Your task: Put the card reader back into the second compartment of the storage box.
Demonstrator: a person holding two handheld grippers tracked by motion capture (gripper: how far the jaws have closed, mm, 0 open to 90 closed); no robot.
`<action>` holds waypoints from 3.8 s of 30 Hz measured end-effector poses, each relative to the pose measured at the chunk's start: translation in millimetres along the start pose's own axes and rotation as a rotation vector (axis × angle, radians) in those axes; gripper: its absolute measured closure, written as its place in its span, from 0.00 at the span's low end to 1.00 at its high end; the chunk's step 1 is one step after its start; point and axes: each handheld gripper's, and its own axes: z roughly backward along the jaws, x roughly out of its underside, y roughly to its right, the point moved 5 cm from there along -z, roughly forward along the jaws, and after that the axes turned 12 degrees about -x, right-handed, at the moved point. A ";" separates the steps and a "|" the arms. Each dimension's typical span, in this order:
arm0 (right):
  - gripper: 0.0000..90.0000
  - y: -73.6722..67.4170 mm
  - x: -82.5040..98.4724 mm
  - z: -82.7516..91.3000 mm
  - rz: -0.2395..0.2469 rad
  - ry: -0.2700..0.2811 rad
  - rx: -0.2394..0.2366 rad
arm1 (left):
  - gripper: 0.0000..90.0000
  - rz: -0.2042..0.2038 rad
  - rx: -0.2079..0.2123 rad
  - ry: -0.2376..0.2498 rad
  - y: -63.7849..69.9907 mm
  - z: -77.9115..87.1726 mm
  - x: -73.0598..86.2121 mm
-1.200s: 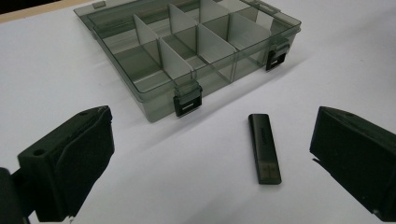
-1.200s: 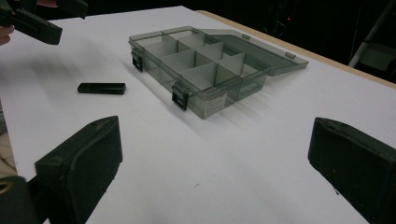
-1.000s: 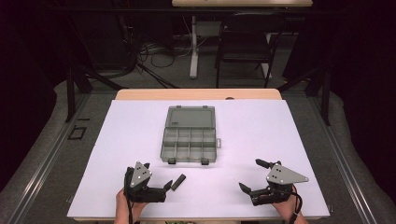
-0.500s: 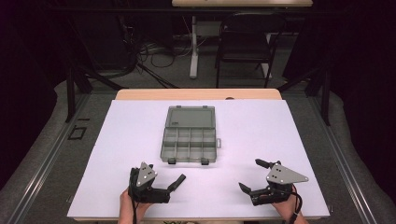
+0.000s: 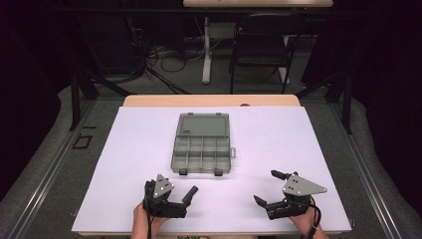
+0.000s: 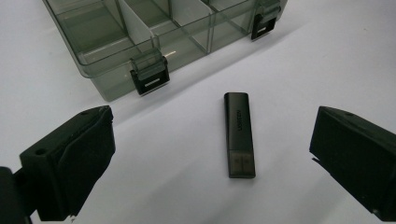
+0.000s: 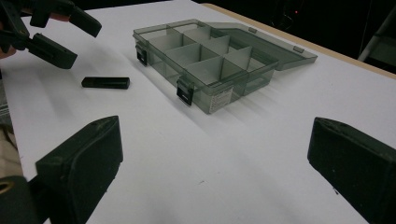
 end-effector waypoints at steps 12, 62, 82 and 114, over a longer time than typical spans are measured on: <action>0.03 1.0 1.5 -0.8 -0.004 -0.011 0.000 | 0.12 -0.005 -0.004 -0.017 6.1 -3.3 2.3; 0.04 -0.7 4.6 -4.3 -0.019 -0.054 -0.009 | 0.82 -0.022 0.030 -0.085 23.8 -17.2 12.6; 0.04 -0.5 4.8 -3.3 -0.020 -0.056 -0.012 | 0.82 -0.023 0.072 -0.045 21.0 -9.7 7.3; 0.04 3.7 4.8 -5.0 -0.030 -0.054 -0.011 | 0.82 -0.013 0.146 0.018 15.1 9.9 -17.2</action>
